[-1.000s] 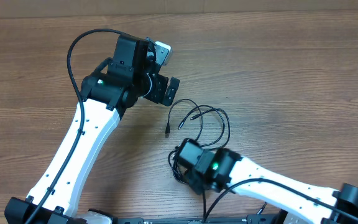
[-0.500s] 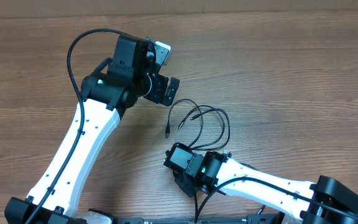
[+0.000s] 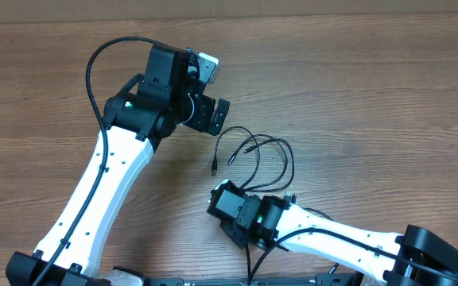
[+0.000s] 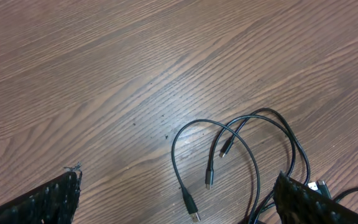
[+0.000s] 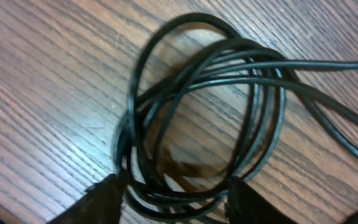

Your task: Untangle cables

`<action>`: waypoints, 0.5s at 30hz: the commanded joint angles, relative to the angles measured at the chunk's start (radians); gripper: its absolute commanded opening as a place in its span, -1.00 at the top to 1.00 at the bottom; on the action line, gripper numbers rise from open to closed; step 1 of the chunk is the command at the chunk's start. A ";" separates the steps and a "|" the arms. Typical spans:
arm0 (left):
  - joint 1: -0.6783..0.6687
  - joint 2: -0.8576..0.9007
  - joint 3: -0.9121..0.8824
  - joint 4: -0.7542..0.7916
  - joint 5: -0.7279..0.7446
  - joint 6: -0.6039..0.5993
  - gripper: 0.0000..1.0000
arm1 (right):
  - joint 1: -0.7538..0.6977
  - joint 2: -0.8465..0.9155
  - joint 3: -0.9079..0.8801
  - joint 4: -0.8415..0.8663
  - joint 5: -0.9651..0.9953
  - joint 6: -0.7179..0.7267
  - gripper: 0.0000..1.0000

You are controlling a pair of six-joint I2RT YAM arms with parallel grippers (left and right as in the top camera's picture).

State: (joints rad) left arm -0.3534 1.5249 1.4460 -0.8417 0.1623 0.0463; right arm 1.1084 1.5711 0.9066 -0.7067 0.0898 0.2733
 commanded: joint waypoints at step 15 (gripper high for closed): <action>0.002 -0.008 -0.004 0.001 -0.006 -0.013 -0.99 | 0.086 0.175 -0.009 0.057 0.103 -0.003 -0.03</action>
State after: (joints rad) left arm -0.3534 1.5249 1.4460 -0.8410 0.1619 0.0463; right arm 1.1912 1.7088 0.9089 -0.6525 0.1497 0.2619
